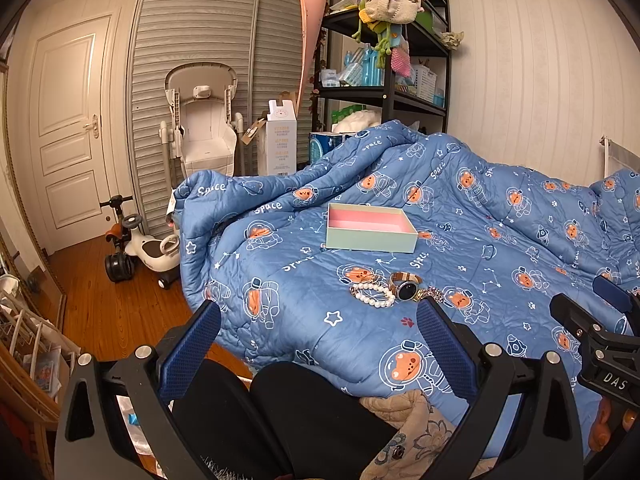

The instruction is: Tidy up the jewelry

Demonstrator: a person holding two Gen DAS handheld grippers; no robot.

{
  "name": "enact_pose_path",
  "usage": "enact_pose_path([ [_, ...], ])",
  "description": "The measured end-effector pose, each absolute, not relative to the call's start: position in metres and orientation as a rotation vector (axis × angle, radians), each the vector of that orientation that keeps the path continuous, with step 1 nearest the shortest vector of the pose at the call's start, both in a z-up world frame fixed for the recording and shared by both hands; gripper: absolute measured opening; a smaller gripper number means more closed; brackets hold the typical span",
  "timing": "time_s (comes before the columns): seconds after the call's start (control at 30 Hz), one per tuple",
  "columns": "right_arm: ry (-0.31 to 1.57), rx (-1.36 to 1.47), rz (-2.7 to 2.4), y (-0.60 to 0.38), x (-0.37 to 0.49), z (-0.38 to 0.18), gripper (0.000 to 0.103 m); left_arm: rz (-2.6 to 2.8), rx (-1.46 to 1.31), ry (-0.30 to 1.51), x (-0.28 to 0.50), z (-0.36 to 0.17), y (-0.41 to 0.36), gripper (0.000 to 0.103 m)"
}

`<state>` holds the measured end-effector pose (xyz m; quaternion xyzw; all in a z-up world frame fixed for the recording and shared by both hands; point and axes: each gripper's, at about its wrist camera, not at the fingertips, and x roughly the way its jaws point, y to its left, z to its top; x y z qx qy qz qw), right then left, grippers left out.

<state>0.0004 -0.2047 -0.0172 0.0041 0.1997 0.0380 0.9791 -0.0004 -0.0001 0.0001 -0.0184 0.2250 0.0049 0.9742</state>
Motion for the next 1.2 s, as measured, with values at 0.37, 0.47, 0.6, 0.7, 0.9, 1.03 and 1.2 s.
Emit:
enact_pose_path([
  [0.37,0.404,0.008,0.077,-0.205,0.0,-0.017,0.098,0.009,-0.038,0.455,0.0,0.0,0.0,0.096],
  [0.47,0.404,0.008,0.077,-0.204,0.0,-0.017,0.098,0.01,-0.038,0.456,0.0,0.0,0.0,0.096],
  [0.6,0.404,0.007,0.077,-0.204,0.001,-0.017,0.098,0.009,-0.039,0.456,0.0,0.0,0.0,0.096],
  [0.7,0.404,0.008,0.077,-0.204,0.001,-0.017,0.098,0.011,-0.038,0.457,0.0,0.0,0.0,0.096],
  [0.9,0.404,0.007,0.078,-0.204,0.001,-0.016,0.098,-0.008,-0.04,0.462,-0.001,-0.011,-0.004,0.096],
  [1.03,0.419,0.01,0.077,-0.203,0.004,-0.021,0.098,-0.024,-0.043,0.476,0.004,-0.017,-0.001,0.096],
  [1.2,0.459,0.012,0.088,-0.206,0.009,-0.034,0.098,-0.086,-0.048,0.511,0.005,-0.018,-0.005,0.096],
])
